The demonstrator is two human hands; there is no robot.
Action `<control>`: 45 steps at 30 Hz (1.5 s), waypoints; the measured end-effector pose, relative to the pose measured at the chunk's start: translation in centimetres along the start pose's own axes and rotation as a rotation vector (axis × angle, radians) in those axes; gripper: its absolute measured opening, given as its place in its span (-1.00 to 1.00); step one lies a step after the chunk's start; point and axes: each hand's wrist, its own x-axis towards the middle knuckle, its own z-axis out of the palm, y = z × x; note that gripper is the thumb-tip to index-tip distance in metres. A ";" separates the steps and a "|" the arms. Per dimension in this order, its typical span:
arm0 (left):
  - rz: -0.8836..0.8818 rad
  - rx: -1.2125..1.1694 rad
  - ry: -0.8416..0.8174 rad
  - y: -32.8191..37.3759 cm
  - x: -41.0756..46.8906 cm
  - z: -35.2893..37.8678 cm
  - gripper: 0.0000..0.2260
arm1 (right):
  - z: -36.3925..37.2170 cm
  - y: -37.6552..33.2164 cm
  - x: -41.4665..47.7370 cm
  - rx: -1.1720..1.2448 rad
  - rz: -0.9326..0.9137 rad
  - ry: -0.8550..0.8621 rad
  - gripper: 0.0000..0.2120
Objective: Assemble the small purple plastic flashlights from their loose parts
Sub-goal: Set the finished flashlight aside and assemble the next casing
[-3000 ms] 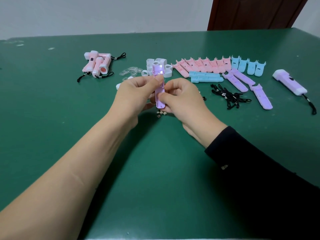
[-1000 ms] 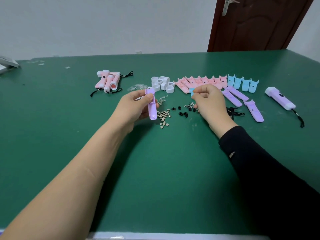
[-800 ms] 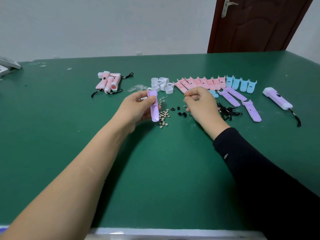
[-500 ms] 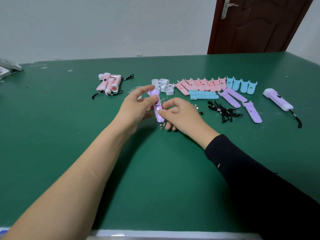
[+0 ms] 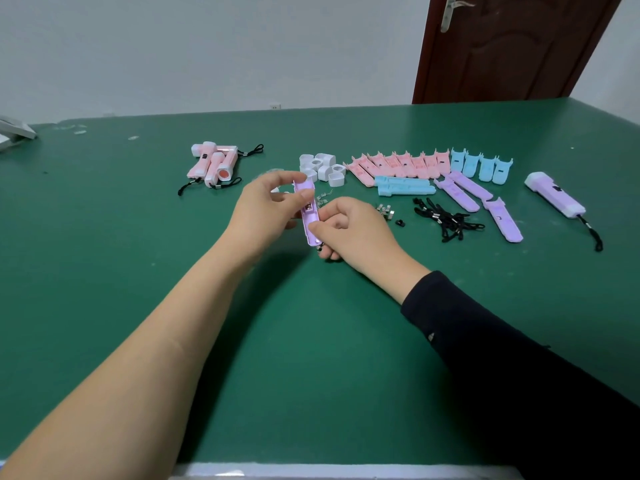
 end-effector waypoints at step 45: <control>-0.007 -0.046 0.027 0.7 -0.5 0.3 -0.86 | 0.0 0.0 0.0 0.038 -0.015 -0.003 -0.95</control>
